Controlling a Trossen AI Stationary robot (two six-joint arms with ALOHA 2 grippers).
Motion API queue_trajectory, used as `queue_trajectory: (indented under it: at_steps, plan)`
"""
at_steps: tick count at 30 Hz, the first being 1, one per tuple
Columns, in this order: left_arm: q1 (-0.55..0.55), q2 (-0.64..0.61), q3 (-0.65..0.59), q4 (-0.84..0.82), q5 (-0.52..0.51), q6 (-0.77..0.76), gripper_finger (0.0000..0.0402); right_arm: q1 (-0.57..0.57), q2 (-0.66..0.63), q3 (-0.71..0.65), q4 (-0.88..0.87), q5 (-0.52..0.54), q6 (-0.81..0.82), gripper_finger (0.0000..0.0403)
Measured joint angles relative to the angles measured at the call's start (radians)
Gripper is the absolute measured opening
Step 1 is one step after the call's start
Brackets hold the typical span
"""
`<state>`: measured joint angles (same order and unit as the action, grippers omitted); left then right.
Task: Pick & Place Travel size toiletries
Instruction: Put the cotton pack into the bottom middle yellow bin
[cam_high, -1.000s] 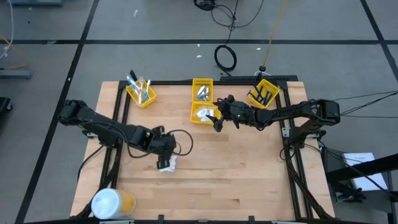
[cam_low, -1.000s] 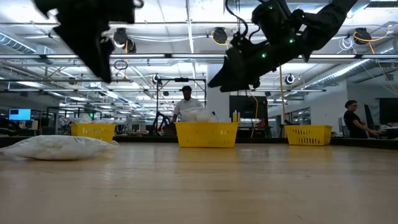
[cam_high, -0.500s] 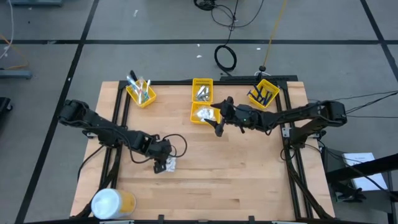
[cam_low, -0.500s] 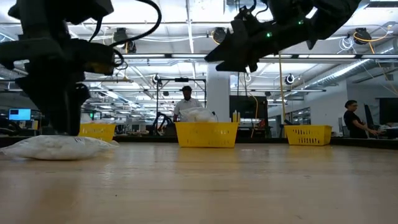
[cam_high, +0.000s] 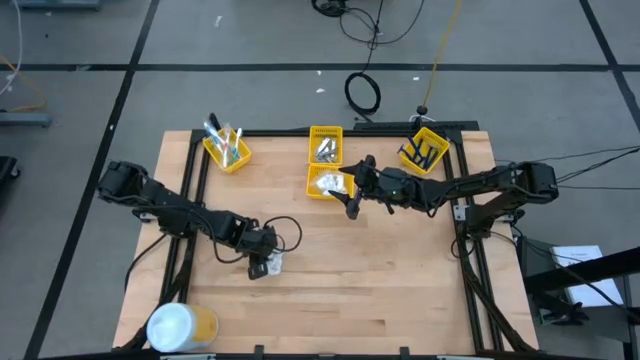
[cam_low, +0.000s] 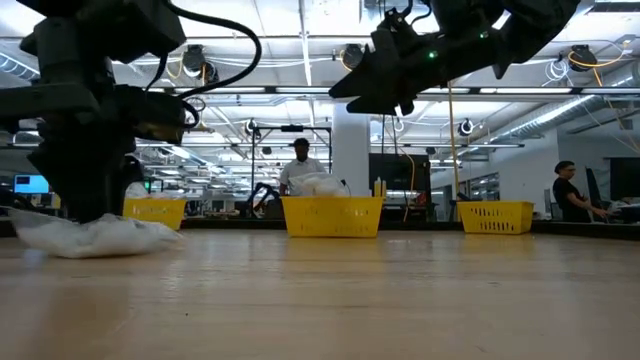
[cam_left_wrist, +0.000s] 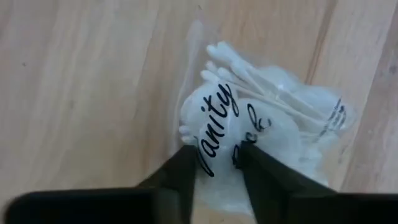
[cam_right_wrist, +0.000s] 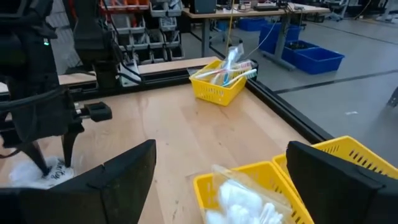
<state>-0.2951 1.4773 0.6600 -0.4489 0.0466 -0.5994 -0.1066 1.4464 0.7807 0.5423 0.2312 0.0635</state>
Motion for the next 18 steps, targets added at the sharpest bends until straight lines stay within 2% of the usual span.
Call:
queue_trajectory:
  at_steps: [4, 7, 11, 16, 18]
  plan:
    - [0.034, -0.01, 0.017, -0.02, 0.059, 0.072, 0.0028, 0.0, 0.0, 0.0, 0.0, 0.001, 0.012, 0.034]
    - [0.049, -0.033, 0.067, -0.069, 0.062, 0.15, 0.0011, -0.003, 0.0, 0.0, 0.004, 0.0, 0.077, 0.0336]
    - [0.042, -0.065, 0.179, -0.12, -0.164, 0.325, 0.0004, -0.004, 0.0, 0.0, 0.016, -0.028, 0.102, 0.0334]
    - [0.044, -0.07, 0.308, -0.068, -0.544, 0.587, 0.0009, 0.003, 0.012, 0.0, 0.054, -0.109, 0.108, 0.0334]
    - [0.057, -0.07, 0.338, -0.032, -0.607, 0.691, 0.0005, 0.012, 0.013, 0.0, 0.069, -0.126, 0.108, 0.0334]
